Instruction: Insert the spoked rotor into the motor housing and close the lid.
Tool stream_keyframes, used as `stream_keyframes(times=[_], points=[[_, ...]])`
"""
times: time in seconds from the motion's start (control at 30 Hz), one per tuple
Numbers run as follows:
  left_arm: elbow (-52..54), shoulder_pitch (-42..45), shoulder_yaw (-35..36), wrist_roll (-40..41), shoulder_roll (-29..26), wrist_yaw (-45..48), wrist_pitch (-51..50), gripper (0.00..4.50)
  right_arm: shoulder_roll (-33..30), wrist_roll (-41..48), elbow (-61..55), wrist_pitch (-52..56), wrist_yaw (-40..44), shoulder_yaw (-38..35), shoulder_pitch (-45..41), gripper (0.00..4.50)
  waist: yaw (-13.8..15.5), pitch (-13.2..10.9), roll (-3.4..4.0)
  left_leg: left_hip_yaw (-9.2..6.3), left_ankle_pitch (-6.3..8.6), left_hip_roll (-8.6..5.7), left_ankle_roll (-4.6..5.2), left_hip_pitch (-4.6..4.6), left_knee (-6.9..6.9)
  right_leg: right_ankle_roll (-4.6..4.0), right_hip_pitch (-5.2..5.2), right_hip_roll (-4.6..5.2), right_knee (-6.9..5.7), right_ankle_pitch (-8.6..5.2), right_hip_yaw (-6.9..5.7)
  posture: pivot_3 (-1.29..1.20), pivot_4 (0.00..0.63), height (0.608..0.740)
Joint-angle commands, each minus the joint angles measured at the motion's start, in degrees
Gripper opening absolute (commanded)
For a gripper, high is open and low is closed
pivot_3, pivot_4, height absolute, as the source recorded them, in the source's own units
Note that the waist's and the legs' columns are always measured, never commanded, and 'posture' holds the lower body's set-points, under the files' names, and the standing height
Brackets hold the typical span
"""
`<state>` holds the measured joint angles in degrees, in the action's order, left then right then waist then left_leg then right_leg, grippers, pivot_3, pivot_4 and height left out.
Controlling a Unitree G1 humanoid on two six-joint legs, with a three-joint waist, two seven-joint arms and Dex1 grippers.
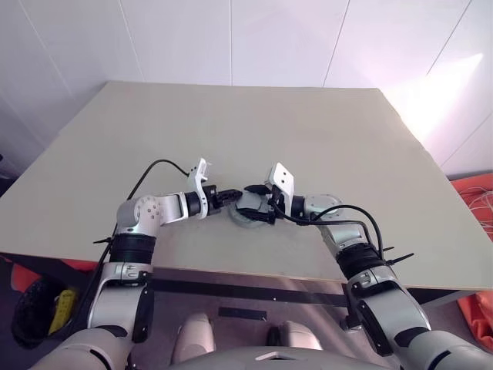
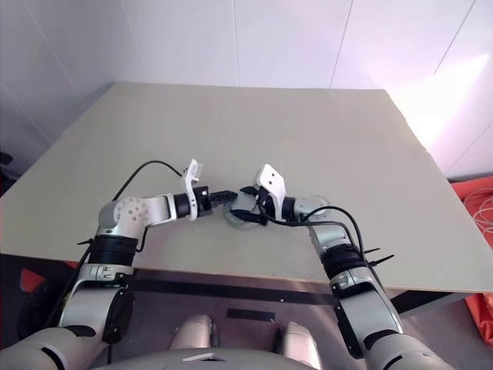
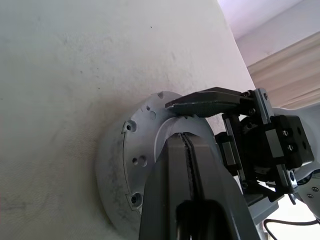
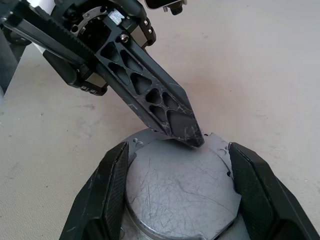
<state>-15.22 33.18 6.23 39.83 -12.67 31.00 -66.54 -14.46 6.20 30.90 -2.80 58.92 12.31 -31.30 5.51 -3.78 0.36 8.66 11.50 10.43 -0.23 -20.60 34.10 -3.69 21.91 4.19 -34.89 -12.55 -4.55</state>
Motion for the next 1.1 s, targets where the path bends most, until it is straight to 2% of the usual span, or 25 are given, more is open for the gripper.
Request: stream_keyframes(times=[0.03, 0.13, 0.23, 0.33, 0.47, 0.63, 0.83, 1.1], points=[[-1.6, 0.42, -3.66, -2.11, -0.67, -0.2, -3.49, 0.02, -0.39, -0.28, -1.07, 0.44, -0.81, -0.4, -0.2, 3.08, 0.0, 0.0, 0.0, 0.0, 0.0, 0.0, 0.0, 0.01, 0.0, 0.0, -0.01, 0.0, 0.0, 0.0, 0.0, 0.0, 0.0, 0.74], [-1.92, 0.52, -3.46, -2.09, -1.08, 0.48, -3.64, 0.02, -0.29, -0.05, -1.59, 0.92, -1.4, -0.71, -0.2, 3.08, 0.01, 0.0, 0.02, 0.01, 0.01, -0.01, 0.01, 0.23, -0.04, 0.02, -0.28, 0.0, 0.08, -0.01, 0.0, 0.0, 0.0, 0.74], [-2.01, 0.67, -3.27, -1.94, -1.46, 1.21, -4.17, 0.02, -0.28, 0.39, -1.77, 1.83, -1.18, -0.84, -0.21, 3.08, 0.01, 0.0, 0.02, 0.01, 0.02, -0.03, 0.01, 0.63, -0.16, 0.38, -0.68, 0.0, 0.2, -0.22, 0.0, 0.0, 0.0, 0.74], [-2.05, 0.7, -3.11, -2.14, -1.51, 1.31, -4.41, 0.02, -0.41, 1.27, -2.29, 2.89, -0.21, -1.05, -0.06, 3.08, 0.01, 0.0, 0.02, 0.0, 0.02, -0.03, 0.01, 0.65, -0.17, 0.39, -0.7, 0.01, 0.2, -0.23, 0.0, 0.0, 0.0, 0.74], [-2.24, 0.77, -2.85, -2.39, -1.49, 1.25, -4.3, 0.0, -0.82, 1.54, -3.17, 3.99, 0.59, -0.98, 0.11, 4.44, 0.01, 0.0, 0.02, 0.0, 0.02, -0.06, 0.01, 0.64, -0.23, 0.39, -0.69, 0.01, 0.23, -0.23, 0.0, 0.0, 0.0, 0.74], [-2.45, 0.79, -2.58, -2.51, -1.66, 1.31, -4.06, 0.0, -0.03, 1.79, -3.46, 2.81, -1.62, -1.97, -0.25, 4.48, 0.0, 0.0, 0.02, 0.01, -0.02, -0.07, -0.04, 0.69, -0.41, 0.39, -0.67, 0.01, 0.25, -0.23, 0.0, 0.0, 0.0, 0.74], [-2.72, 1.0, -2.42, -2.48, -1.86, 1.62, -4.12, 0.0, 1.75, 10.14, -9.14, 9.85, -1.51, -7.03, -1.71, 4.48, -0.06, -0.01, 0.02, 0.02, -0.1, -0.11, -0.17, 0.72, -0.78, 0.39, -0.58, 0.01, 0.36, -0.23, 0.01, 0.0, 0.0, 0.74], [-3.19, 1.64, -2.78, -2.54, -1.68, 2.28, -4.31, 0.0, -3.83, 6.74, -10.02, 12.06, -4.51, -7.69, -1.83, 4.48, 0.09, -0.01, 0.01, 0.02, -0.11, -0.19, -0.19, 0.68, -0.96, 0.18, -0.58, 0.02, 0.54, -0.13, 0.01, 0.0, 0.0, 0.74]])
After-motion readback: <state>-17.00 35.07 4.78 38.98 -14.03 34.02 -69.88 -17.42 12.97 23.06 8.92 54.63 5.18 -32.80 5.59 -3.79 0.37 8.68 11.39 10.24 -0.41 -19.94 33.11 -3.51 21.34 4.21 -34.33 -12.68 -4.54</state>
